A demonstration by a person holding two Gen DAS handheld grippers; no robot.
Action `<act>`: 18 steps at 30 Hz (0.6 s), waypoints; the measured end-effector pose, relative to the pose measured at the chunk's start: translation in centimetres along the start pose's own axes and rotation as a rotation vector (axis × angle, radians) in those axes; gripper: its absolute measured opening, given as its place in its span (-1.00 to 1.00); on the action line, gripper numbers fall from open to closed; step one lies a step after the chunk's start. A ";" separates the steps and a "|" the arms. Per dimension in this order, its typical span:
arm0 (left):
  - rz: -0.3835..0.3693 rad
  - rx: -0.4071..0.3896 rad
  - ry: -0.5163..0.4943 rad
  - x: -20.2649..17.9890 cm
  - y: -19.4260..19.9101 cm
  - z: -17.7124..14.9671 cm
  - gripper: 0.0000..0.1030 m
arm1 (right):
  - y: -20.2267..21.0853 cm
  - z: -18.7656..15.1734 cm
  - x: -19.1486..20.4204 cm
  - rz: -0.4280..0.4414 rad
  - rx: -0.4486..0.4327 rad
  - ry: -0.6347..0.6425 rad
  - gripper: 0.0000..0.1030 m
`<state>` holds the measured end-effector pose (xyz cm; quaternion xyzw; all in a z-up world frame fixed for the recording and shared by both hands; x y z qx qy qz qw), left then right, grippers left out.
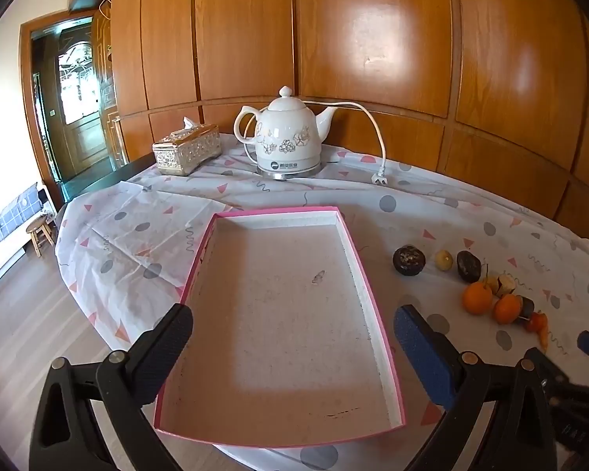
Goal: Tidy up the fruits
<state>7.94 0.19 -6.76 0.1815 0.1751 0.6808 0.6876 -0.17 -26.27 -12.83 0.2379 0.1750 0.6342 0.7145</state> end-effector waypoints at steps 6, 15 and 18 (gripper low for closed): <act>-0.008 -0.010 -0.001 0.0 0.3 0.1 0.99 | -2.1 1.8 2.5 0.011 -0.020 0.029 0.99; -0.017 -0.007 -0.009 -0.5 0.4 0.2 0.99 | -1.9 2.8 2.0 -0.022 -0.042 0.023 0.99; -0.021 -0.004 -0.007 -0.5 0.3 0.1 0.99 | -1.8 2.9 1.9 -0.029 -0.047 0.026 0.99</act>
Point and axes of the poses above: each gripper's, at about its wrist camera, not at the fingertips, and y roughly against the way its jaws point, x to its left, z to its top, the point moved 10 cm from there along -y, roughly the way its jaws point, and after that the axes turned 8 degrees about -x, right-handed, at the moved point
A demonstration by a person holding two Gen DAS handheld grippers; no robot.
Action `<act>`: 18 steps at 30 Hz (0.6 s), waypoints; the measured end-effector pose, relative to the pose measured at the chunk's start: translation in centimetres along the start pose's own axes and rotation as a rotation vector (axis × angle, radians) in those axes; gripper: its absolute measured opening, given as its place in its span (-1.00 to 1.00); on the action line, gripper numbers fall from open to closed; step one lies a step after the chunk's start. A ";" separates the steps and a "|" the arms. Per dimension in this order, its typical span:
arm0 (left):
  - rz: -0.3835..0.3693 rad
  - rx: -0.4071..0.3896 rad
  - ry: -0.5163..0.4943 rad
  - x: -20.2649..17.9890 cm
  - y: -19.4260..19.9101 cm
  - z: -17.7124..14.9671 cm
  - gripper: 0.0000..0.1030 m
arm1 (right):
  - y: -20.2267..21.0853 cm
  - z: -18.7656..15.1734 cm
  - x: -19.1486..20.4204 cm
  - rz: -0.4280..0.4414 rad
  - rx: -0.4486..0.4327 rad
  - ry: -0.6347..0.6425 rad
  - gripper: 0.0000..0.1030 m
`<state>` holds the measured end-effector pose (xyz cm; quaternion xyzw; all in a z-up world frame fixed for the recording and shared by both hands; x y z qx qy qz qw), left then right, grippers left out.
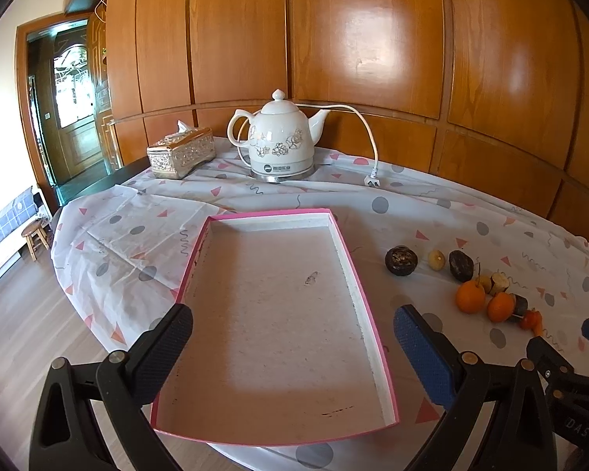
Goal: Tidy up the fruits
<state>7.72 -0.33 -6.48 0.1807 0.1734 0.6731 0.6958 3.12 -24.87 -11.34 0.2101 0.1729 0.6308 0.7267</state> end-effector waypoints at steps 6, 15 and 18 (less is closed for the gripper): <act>-0.014 0.009 0.009 -0.1 -0.2 -0.2 0.99 | 0.2 0.2 0.3 -0.002 -0.011 0.024 0.99; -0.031 0.013 0.014 -0.3 -0.3 -0.4 0.99 | 0.1 0.2 0.5 0.006 -0.015 0.036 0.99; -0.031 0.013 0.016 -0.3 -0.3 -0.5 0.99 | 0.1 0.2 0.5 0.006 -0.015 0.036 0.99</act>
Point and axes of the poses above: each gripper's, at about its wrist camera, not at the fingertips, and y roughly against the way its jaws point, x to its left, z to its top, the point moved 10 cm from there along -y, roughly the way its jaws point, and after that the axes turned 8 degrees about -x, right-handed, at the moved point
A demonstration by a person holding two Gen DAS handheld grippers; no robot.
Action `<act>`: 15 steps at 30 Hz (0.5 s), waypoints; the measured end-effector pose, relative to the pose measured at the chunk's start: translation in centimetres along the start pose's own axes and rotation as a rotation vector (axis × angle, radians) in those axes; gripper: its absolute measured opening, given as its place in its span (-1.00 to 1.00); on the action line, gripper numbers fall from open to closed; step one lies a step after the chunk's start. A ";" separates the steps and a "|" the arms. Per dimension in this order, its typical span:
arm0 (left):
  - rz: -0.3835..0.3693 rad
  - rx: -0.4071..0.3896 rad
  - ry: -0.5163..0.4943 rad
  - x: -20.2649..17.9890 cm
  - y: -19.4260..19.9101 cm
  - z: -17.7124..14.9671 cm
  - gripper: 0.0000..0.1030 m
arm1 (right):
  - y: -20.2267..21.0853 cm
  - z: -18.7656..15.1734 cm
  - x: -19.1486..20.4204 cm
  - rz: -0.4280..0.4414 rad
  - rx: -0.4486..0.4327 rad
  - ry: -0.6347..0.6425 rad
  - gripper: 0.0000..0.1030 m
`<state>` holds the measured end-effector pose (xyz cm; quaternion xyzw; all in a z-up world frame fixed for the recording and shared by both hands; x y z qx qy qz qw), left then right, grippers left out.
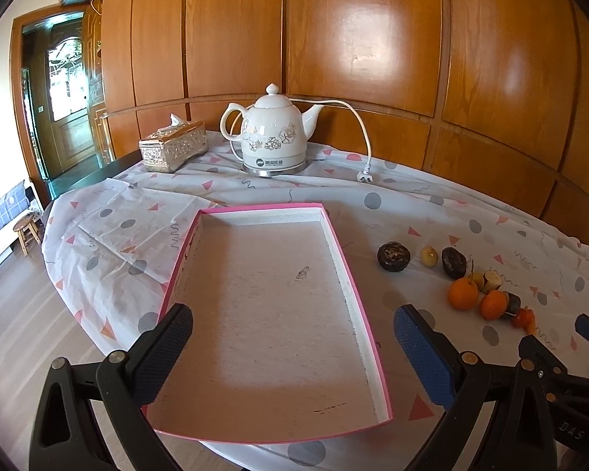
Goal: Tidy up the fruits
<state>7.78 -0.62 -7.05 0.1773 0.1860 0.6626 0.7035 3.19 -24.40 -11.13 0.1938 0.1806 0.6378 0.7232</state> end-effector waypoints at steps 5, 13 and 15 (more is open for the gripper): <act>-0.001 -0.002 -0.002 -0.1 0.0 0.0 0.99 | 0.0 0.1 -0.1 0.002 -0.003 -0.001 0.99; 0.002 -0.002 0.004 -0.1 0.1 0.0 0.99 | 0.2 0.1 -0.2 0.001 -0.007 -0.010 0.99; 0.003 -0.002 0.003 0.0 0.1 0.0 0.99 | 0.2 0.2 -0.2 0.001 -0.009 -0.011 0.99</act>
Point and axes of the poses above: each gripper's, at about its wrist camera, not at the fingertips, and y roughly against the way its jaws point, x to its left, z to its top, the point moved 10 cm from there along -y, roughly the way its jaws point, and after that the axes turned 8 degrees about -x, right-handed, at the moved point
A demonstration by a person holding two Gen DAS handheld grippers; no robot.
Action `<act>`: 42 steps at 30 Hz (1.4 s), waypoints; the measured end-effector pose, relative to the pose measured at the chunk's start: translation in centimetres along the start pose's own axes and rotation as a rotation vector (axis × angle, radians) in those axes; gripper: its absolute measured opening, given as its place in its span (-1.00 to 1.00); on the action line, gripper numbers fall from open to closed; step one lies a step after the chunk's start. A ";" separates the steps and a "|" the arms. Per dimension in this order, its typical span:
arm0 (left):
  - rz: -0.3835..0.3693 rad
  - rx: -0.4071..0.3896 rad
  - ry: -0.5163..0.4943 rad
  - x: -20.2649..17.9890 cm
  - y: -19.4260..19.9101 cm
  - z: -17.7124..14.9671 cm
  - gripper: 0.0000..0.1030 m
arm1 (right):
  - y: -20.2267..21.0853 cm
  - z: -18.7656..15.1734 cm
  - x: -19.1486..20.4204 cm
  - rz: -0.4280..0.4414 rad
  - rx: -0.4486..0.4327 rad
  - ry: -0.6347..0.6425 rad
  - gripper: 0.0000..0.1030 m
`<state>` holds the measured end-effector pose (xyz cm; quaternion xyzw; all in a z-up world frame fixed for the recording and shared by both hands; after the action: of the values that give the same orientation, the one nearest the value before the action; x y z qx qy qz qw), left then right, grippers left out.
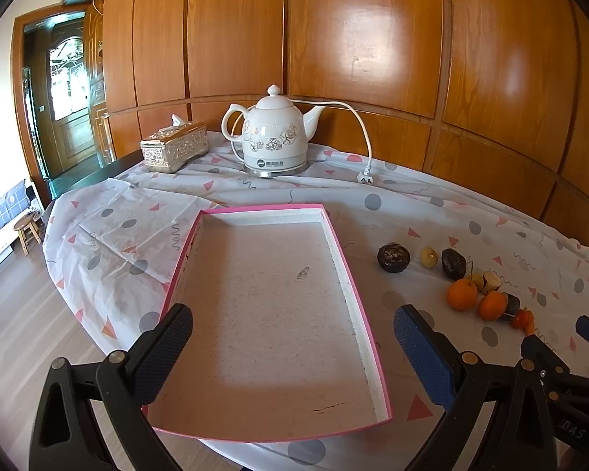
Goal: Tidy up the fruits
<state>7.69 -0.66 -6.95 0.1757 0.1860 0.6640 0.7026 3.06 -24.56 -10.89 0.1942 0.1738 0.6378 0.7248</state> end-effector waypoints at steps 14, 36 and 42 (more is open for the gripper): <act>-0.004 -0.006 -0.002 0.0 0.4 0.1 0.99 | 0.2 0.0 -0.1 0.003 -0.010 -0.004 0.99; -0.071 0.030 0.002 -1.2 0.0 -0.4 0.99 | -0.6 -0.1 -1.0 0.027 0.023 0.011 0.99; -0.186 0.088 0.051 -2.5 -0.6 -1.1 0.99 | -2.4 0.4 -4.6 0.050 0.095 -0.010 0.99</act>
<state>7.53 -3.14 -8.13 0.1717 0.2483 0.5912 0.7479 4.73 -29.37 -11.76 0.2359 0.1955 0.6458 0.6994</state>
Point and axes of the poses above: each gripper's, at about its wrist camera, not at the fingertips, and y roughly against the way its jaws point, x to its left, z to its top, the point moved 10 cm from there along -y, roughly the way its jaws point, and after that the axes turned 8 degrees about -x, right-handed, at the moved point
